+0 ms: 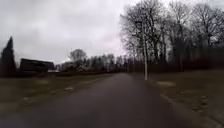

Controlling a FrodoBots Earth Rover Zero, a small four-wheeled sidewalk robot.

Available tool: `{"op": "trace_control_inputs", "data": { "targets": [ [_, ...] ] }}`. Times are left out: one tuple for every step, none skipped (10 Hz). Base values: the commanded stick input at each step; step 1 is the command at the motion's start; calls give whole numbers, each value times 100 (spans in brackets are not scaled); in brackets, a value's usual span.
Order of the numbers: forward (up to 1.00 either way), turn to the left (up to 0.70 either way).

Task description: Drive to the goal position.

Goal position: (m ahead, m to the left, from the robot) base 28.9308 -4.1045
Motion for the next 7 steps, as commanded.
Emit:
{"op": "trace_control_inputs", "data": {
  "targets": [
    [100,0],
    [100,0],
    [100,0],
    [100,0],
    [100,0],
    [100,0],
    [100,0]
  ]
}}
